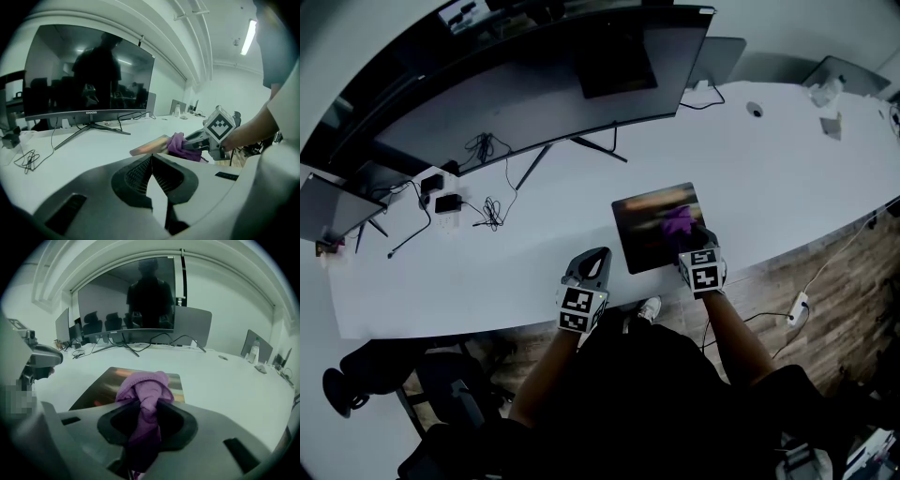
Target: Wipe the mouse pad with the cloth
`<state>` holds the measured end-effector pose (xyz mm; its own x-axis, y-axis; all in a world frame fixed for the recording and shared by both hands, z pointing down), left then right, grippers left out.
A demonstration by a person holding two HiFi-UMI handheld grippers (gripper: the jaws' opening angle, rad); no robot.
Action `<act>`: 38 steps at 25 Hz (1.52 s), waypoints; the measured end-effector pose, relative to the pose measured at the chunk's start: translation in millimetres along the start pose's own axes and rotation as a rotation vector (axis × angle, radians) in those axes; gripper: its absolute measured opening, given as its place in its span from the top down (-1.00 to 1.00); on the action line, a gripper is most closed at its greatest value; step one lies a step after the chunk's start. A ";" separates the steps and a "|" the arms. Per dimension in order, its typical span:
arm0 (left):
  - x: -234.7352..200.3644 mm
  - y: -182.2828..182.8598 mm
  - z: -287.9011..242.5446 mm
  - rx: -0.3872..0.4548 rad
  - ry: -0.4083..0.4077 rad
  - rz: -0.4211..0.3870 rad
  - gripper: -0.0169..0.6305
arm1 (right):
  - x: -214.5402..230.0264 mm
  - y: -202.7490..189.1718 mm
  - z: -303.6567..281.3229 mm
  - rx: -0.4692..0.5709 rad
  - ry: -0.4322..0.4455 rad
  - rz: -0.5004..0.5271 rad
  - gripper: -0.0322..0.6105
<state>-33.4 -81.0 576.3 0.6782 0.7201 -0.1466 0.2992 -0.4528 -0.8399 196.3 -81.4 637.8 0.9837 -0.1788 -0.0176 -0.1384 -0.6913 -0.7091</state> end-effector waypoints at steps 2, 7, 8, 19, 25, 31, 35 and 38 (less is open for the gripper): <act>1.3 -0.2 -1.3 -0.003 -0.004 0.000 0.88 | 5.8 -1.4 1.5 -0.004 -0.004 -0.014 0.55; 2.3 -2.4 -6.3 -0.001 -0.005 0.020 0.88 | 24.1 -6.6 3.2 -0.011 -0.028 -0.047 0.55; 2.6 -1.9 -6.9 0.002 -0.006 0.025 0.88 | 28.0 -7.1 3.7 -0.014 -0.038 -0.046 0.55; 0.2 0.1 -6.1 0.017 -0.016 0.083 0.88 | 63.1 -12.7 10.5 -0.041 -0.098 -0.057 0.55; -5.3 10.0 -2.5 0.046 -0.008 0.100 0.88 | 64.4 11.7 28.7 0.076 -0.131 -0.094 0.56; -10.5 34.4 8.2 0.124 -0.014 0.162 0.88 | 50.1 57.3 55.9 0.222 -0.120 -0.079 0.56; -16.2 51.8 13.9 0.169 -0.010 0.152 0.88 | 39.2 91.3 75.4 0.325 -0.099 -0.095 0.56; -25.7 62.6 19.5 0.204 -0.003 0.180 0.88 | 33.3 116.7 90.5 0.407 -0.066 -0.153 0.56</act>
<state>-45.2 -117.6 517.3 0.7059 0.6395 -0.3043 0.0328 -0.4588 -0.8879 223.4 -104.7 490.7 0.9965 -0.0417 0.0730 0.0524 -0.3720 -0.9267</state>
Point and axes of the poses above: the fingertips, and each gripper's own axes: z backward along the fingers, x to its right, y out of its top, the point moved 4 cm from there along z, backward along the fingers, and after that the axes turned 1 degree about z, right-handed, at the moved point
